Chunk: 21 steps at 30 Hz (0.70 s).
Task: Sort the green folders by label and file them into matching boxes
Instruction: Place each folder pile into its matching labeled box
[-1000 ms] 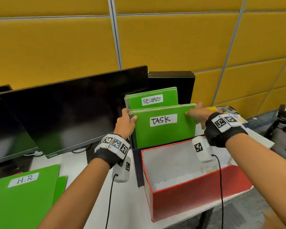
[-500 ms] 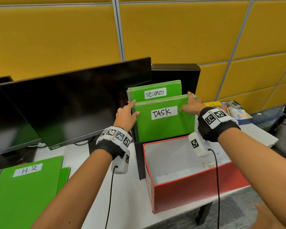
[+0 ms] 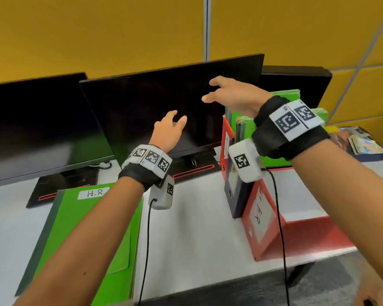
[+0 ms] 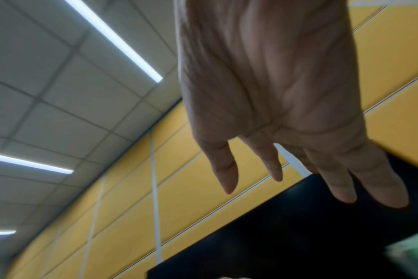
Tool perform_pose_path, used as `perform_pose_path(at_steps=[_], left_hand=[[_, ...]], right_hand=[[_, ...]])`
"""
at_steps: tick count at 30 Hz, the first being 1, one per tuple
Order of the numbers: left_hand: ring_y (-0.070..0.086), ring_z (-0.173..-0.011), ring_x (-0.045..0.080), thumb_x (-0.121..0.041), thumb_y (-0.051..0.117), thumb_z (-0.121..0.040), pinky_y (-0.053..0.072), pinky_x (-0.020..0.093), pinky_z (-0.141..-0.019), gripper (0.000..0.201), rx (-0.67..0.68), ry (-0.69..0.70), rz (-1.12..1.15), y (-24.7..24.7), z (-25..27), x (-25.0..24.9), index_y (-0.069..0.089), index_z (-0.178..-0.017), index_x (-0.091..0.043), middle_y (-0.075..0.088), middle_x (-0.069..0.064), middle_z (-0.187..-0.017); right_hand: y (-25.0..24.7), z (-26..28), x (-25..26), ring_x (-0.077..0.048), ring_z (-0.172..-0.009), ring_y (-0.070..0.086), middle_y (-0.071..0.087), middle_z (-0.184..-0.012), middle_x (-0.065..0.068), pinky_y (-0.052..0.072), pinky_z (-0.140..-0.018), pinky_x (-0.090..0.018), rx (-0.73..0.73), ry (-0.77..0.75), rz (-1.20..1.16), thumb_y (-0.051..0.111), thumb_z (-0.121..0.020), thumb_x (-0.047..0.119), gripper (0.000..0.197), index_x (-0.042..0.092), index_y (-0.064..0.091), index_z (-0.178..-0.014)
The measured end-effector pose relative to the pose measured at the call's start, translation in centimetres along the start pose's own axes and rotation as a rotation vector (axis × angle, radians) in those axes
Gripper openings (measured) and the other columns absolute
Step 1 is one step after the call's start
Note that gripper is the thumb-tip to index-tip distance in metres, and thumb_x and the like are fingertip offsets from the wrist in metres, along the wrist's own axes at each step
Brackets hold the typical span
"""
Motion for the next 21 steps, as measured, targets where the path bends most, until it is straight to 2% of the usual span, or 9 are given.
perform_pose_path(at_steps=[6, 9, 11, 13, 14, 15, 17, 19, 21], left_hand=[[0.048, -0.121, 0.031, -0.035, 0.04, -0.096, 0.038, 0.036, -0.1, 0.04, -0.047, -0.102, -0.07, -7.2, 0.7, 9.7, 0.051, -0.126, -0.01, 0.061, 0.015, -0.119], [0.049, -0.119, 0.032, -0.032, 0.042, -0.096, 0.038, 0.034, -0.1, 0.037, -0.053, -0.182, -0.149, -10.3, 1.4, 15.8, 0.057, -0.118, -0.005, 0.061, 0.016, -0.12], [0.051, -0.118, 0.034, -0.03, 0.043, -0.096, 0.039, 0.034, -0.098, 0.037, -0.04, -0.237, -0.19, -11.6, 1.9, 19.4, 0.06, -0.113, -0.002, 0.061, 0.016, -0.12], [0.052, -0.117, 0.036, -0.03, 0.045, -0.095, 0.04, 0.034, -0.096, 0.038, -0.011, -0.314, -0.239, -12.6, 2.6, 23.7, 0.063, -0.111, 0.0, 0.06, 0.017, -0.12], [0.052, -0.118, 0.035, -0.03, 0.047, -0.094, 0.04, 0.033, -0.096, 0.038, -0.004, -0.365, -0.266, -12.9, 3.1, 25.9, 0.062, -0.114, -0.001, 0.06, 0.017, -0.122], [0.051, -0.119, 0.034, -0.031, 0.05, -0.093, 0.039, 0.033, -0.097, 0.039, -0.007, -0.423, -0.288, -13.2, 3.8, 28.0, 0.059, -0.118, -0.002, 0.058, 0.017, -0.125], [0.044, -0.126, 0.034, -0.033, 0.057, -0.09, 0.035, 0.036, -0.103, 0.051, -0.023, -0.559, -0.344, -14.1, 5.5, 31.9, 0.049, -0.128, -0.001, 0.046, 0.021, -0.136], [0.031, -0.134, 0.035, -0.04, 0.06, -0.086, 0.029, 0.039, -0.109, 0.07, -0.015, -0.722, -0.463, -14.8, 7.9, 34.8, 0.034, -0.137, 0.001, 0.03, 0.024, -0.144], [0.025, -0.137, 0.035, -0.047, 0.063, -0.081, 0.026, 0.041, -0.111, 0.085, 0.018, -0.891, -0.521, -15.0, 10.6, 37.9, 0.026, -0.14, 0.002, 0.024, 0.023, -0.145]], right_hand=[[11.5, -3.0, 4.4, -0.026, -0.139, 0.028, 0.028, -0.151, -0.006, 0.03, -0.107, -0.043, 0.125, 0.034, -0.041, 0.049, -0.095, 0.025, 0.057, 0.012, 0.026, -0.145], [18.1, -4.4, 4.5, -0.028, -0.129, 0.041, 0.044, -0.137, -0.01, 0.038, -0.098, -0.038, 0.185, 0.097, -0.003, 0.049, -0.095, 0.024, 0.047, 0.008, 0.037, -0.137], [22.0, -5.1, 4.0, -0.029, -0.11, 0.049, 0.051, -0.108, -0.01, 0.039, -0.085, -0.032, 0.251, 0.134, 0.042, 0.049, -0.094, 0.023, 0.028, 0.006, 0.053, -0.116], [26.1, -5.9, 3.1, -0.023, -0.094, 0.044, 0.047, -0.09, -0.006, 0.034, -0.078, -0.027, 0.295, 0.177, 0.042, 0.049, -0.093, 0.021, 0.012, 0.011, 0.051, -0.086], [28.0, -5.9, 2.5, -0.022, -0.093, 0.042, 0.045, -0.088, -0.006, 0.034, -0.077, -0.028, 0.319, 0.208, 0.034, 0.05, -0.093, 0.02, 0.014, 0.011, 0.048, -0.084], [29.5, -5.8, 1.9, -0.024, -0.093, 0.044, 0.044, -0.091, -0.008, 0.037, -0.078, -0.031, 0.34, 0.239, 0.03, 0.05, -0.093, 0.02, 0.014, 0.007, 0.05, -0.09], [32.7, -5.7, 0.4, -0.028, -0.099, 0.047, 0.045, -0.101, -0.012, 0.043, -0.089, -0.039, 0.374, 0.306, 0.013, 0.05, -0.094, 0.021, 0.028, -0.001, 0.052, -0.11], [34.8, -5.4, -1.3, -0.024, -0.098, 0.044, 0.047, -0.115, -0.016, 0.04, -0.098, -0.036, 0.39, 0.364, 0.008, 0.048, -0.095, 0.021, 0.035, -0.004, 0.05, -0.118], [36.5, -5.2, -3.3, -0.025, -0.106, 0.046, 0.045, -0.131, -0.019, 0.038, -0.1, -0.035, 0.356, 0.427, -0.028, 0.05, -0.094, 0.021, 0.043, -0.005, 0.044, -0.128]])
Point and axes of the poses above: each hand's wrist, its own z-axis away from the middle knuckle, its own y-axis out of the palm, x = y × z, the point moved 6 cm from there along -z, towards the middle knuckle
